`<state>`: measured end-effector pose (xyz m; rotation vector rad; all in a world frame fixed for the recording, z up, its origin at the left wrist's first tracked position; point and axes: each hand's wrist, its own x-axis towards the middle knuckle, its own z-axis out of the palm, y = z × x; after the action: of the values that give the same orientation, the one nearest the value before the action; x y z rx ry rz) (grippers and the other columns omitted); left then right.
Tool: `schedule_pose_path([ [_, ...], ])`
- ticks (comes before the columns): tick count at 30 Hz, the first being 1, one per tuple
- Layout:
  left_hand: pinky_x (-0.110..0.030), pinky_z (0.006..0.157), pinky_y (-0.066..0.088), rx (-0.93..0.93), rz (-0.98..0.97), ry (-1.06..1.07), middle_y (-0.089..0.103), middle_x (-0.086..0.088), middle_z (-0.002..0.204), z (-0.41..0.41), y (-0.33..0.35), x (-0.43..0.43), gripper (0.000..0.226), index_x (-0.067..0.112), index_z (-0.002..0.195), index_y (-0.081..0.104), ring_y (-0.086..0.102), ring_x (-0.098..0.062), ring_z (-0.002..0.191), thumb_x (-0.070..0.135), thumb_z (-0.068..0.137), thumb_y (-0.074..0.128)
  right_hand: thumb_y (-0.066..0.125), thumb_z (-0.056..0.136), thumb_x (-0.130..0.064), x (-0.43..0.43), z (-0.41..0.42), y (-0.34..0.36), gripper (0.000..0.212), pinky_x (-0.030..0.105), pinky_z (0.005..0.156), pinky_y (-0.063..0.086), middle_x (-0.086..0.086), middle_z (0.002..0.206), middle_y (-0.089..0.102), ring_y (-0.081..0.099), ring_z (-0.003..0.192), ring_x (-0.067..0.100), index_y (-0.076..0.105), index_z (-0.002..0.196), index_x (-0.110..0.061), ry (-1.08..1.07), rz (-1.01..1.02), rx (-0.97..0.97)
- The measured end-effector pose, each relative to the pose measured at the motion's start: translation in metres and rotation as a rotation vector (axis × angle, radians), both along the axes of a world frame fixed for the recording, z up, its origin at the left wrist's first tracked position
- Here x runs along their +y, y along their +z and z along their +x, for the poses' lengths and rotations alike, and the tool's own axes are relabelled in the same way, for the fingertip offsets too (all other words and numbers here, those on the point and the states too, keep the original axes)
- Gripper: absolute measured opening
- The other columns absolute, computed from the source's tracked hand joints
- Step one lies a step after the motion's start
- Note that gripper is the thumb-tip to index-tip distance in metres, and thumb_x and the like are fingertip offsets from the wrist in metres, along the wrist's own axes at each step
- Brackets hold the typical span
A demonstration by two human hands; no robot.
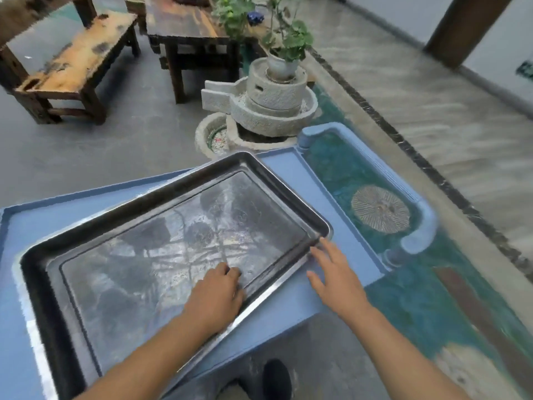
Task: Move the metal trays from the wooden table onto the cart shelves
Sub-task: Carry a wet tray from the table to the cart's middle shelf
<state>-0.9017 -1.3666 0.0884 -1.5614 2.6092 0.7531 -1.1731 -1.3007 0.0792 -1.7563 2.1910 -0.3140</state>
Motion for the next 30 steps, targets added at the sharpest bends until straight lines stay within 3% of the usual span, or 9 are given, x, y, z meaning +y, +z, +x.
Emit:
schedule_pose_path([
  [4, -0.041, 0.09, 0.046, 0.087, -0.102, -0.351, 0.048, -0.007, 0.12, -0.069, 0.013, -0.001, 0.036, 0.015, 0.124, 0.052, 0.051, -0.03, 0.109, 0.032, 0.093, 0.047, 0.053, 0.094, -0.037, 0.092, -0.005, -0.001, 0.056, 0.034, 0.117, 0.026, -0.001, 0.161, 0.02, 0.019, 0.148, 0.019, 0.039, 0.146, -0.023, -0.362, 0.009, -0.059],
  [8, -0.038, 0.094, 0.045, 0.154, -0.093, -0.758, 0.054, -0.007, 0.122, -0.142, 0.022, 0.043, 0.037, 0.019, 0.127, 0.055, 0.053, -0.029, 0.115, 0.03, 0.092, 0.051, 0.056, 0.093, -0.035, 0.2, -0.01, 0.007, 0.055, 0.031, 0.114, 0.026, 0.006, 0.149, 0.04, 0.037, 0.139, 0.024, 0.043, 0.143, -0.014, -0.699, 0.025, -0.079],
  [13, -0.039, 0.1, 0.043, 0.045, -0.113, -1.203, 0.052, -0.009, 0.128, -0.211, 0.032, 0.151, 0.043, 0.017, 0.134, 0.046, 0.052, -0.029, 0.121, 0.034, 0.094, 0.049, 0.055, 0.093, -0.039, 0.35, 0.015, 0.02, 0.051, 0.032, 0.104, 0.04, 0.006, 0.135, 0.056, 0.054, 0.123, 0.023, 0.045, 0.139, -0.019, -1.095, 0.045, -0.157],
  [20, -0.036, 0.097, 0.045, 0.007, -0.057, -1.548, 0.049, -0.006, 0.132, -0.231, 0.041, 0.326, 0.044, 0.018, 0.135, 0.047, 0.053, -0.027, 0.12, 0.032, 0.094, 0.05, 0.053, 0.09, -0.049, 0.533, 0.093, 0.03, 0.055, 0.035, 0.097, 0.047, 0.001, 0.133, 0.059, 0.057, 0.12, 0.019, 0.045, 0.139, -0.023, -1.54, -0.065, -0.144],
  [25, -0.028, 0.099, 0.042, 0.011, 0.03, -1.737, 0.056, -0.005, 0.135, -0.224, 0.054, 0.477, 0.044, 0.017, 0.134, 0.052, 0.053, -0.02, 0.123, 0.033, 0.094, 0.055, 0.054, 0.09, -0.048, 0.661, 0.174, 0.02, 0.055, 0.035, 0.098, 0.047, 0.001, 0.133, 0.059, 0.057, 0.121, 0.016, 0.048, 0.138, -0.022, -1.778, -0.123, -0.175],
  [30, -0.03, 0.1, 0.041, 0.077, -0.009, -1.99, 0.056, -0.006, 0.133, -0.194, 0.061, 0.63, 0.042, 0.017, 0.133, 0.052, 0.053, -0.022, 0.123, 0.033, 0.095, 0.054, 0.054, 0.091, -0.048, 0.77, 0.276, 0.023, 0.053, 0.035, 0.101, 0.045, 0.001, 0.134, 0.057, 0.056, 0.122, 0.019, 0.047, 0.138, -0.025, -2.062, -0.173, -0.152],
])
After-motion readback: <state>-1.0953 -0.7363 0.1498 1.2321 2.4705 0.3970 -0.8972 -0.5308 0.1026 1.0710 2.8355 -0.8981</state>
